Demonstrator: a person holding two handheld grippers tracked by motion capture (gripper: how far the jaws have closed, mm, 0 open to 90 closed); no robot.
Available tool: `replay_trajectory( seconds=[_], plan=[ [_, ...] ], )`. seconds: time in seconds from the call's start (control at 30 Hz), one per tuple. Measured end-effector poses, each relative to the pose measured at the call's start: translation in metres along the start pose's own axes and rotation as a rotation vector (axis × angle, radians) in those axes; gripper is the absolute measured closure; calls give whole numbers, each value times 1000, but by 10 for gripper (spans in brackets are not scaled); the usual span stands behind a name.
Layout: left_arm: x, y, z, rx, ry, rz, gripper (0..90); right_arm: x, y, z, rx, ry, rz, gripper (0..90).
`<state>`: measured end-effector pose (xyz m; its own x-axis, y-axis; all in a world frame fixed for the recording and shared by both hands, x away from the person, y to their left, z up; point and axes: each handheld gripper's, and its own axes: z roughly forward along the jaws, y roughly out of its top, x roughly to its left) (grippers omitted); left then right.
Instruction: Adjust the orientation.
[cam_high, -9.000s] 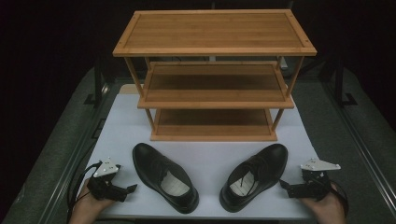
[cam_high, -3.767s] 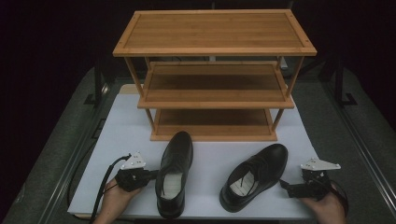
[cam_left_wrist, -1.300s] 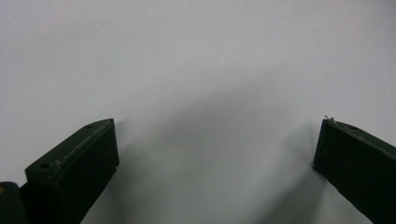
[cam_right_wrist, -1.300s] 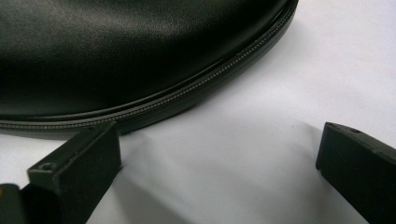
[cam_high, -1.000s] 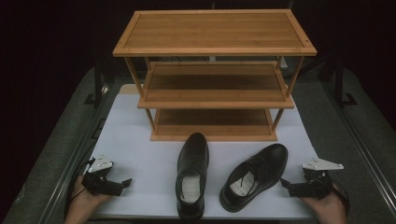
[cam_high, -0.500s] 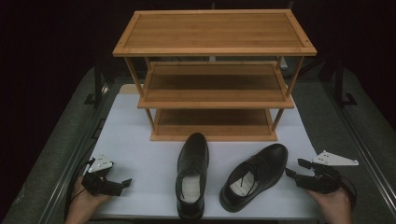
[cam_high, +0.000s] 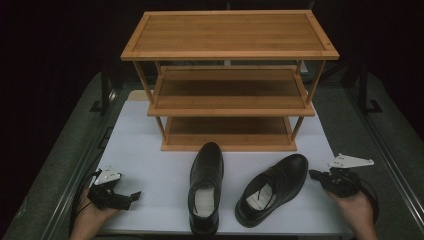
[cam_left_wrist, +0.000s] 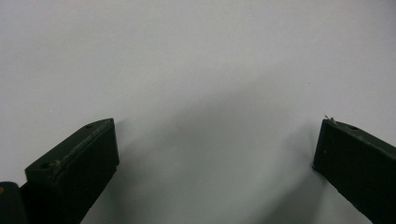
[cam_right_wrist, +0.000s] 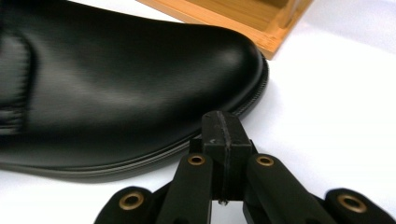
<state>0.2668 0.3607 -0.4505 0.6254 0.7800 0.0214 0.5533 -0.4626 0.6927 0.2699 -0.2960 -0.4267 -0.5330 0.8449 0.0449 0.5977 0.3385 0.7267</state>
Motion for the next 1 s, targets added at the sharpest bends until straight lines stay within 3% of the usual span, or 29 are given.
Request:
replay_trajectory(
  seconds=[0.3, 1.0],
  plan=[
    [0, 0, 0, 1, -1, -3, 0, -12, 3, 14, 9, 22, 15, 899],
    [0, 0, 0, 0, -2, -5, 0, -12, 34, 45, -20, 78, 21, 899]
  ],
)
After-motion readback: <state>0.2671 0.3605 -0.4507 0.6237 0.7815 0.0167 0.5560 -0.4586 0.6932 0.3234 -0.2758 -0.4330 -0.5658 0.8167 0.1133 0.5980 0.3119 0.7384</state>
